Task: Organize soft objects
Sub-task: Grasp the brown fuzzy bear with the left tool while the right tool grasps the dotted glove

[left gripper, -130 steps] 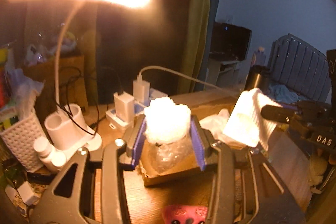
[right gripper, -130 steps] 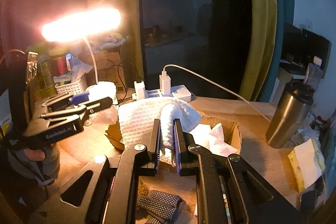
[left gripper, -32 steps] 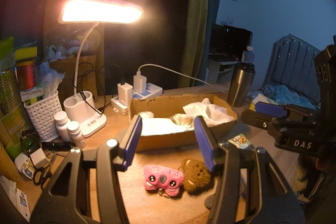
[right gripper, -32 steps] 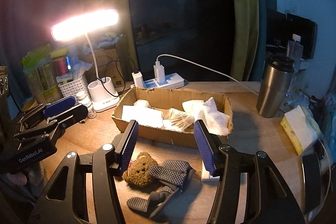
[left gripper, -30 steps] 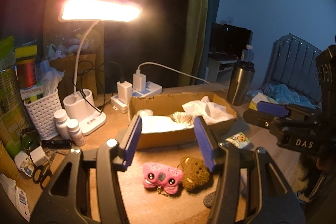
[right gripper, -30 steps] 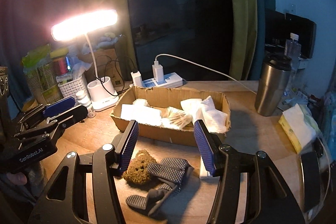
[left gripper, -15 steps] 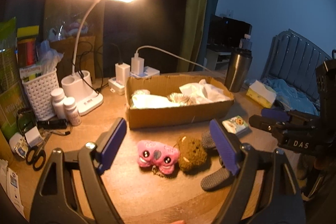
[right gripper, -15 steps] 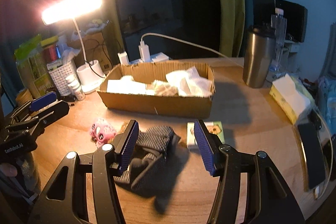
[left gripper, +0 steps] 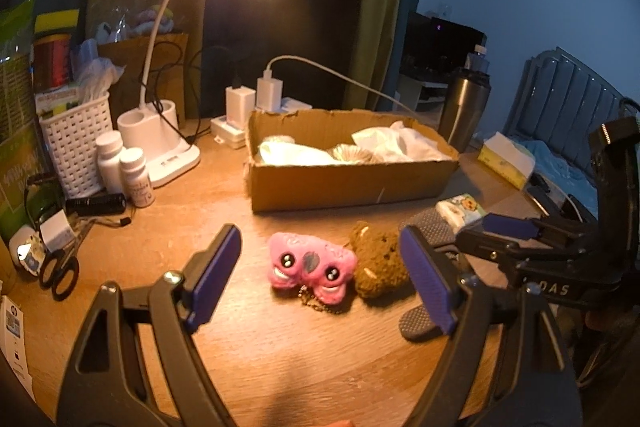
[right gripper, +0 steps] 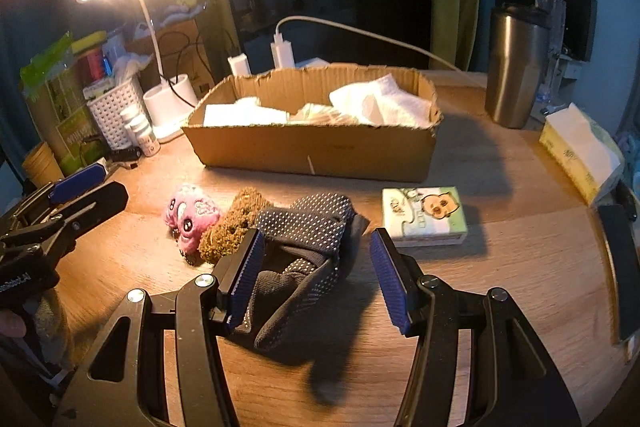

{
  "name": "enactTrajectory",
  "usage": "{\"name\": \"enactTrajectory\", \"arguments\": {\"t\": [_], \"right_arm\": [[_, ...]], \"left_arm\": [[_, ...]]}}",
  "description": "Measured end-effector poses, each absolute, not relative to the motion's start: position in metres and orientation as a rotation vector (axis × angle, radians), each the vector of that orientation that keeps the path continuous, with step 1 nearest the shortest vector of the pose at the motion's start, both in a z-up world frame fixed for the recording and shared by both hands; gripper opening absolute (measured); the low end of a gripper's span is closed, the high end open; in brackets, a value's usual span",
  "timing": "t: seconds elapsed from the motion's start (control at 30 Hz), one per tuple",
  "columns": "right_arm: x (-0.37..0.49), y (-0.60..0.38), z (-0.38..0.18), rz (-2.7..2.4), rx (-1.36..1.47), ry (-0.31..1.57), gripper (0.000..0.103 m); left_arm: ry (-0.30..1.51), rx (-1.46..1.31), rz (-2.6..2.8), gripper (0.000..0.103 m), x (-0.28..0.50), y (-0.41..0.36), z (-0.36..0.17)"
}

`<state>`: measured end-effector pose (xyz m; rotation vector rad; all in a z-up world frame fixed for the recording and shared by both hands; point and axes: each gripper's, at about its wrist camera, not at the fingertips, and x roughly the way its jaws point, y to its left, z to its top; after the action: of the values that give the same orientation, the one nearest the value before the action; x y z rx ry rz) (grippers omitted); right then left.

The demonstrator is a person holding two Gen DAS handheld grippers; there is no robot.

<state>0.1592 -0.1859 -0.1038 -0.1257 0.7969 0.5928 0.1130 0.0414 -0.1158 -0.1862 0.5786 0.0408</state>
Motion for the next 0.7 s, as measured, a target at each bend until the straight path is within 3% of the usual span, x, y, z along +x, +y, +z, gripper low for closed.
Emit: {"name": "enactTrajectory", "arguments": {"t": [0.3,0.37,0.4,0.5,0.7], "right_arm": [[0.172,-0.170,-0.130,0.585,-0.150,0.864,0.058],[0.173,-0.168,-0.135,0.591,-0.159,0.877,0.052],[0.174,-0.166,-0.138,0.592,-0.171,0.887,0.040],[0.176,-0.163,-0.147,0.594,-0.191,0.910,0.028],[0.173,-0.177,-0.138,0.639,-0.154,0.876,0.027]], "left_arm": [[0.619,-0.176,0.036,0.083,0.119,0.042,-0.125],[0.624,-0.170,0.032,0.083,0.121,0.038,-0.125],[0.626,-0.167,0.029,0.083,0.122,0.037,-0.126],[0.636,-0.156,0.020,0.083,0.126,0.029,-0.126],[0.649,-0.123,-0.013,0.083,0.137,0.008,-0.127]]}}
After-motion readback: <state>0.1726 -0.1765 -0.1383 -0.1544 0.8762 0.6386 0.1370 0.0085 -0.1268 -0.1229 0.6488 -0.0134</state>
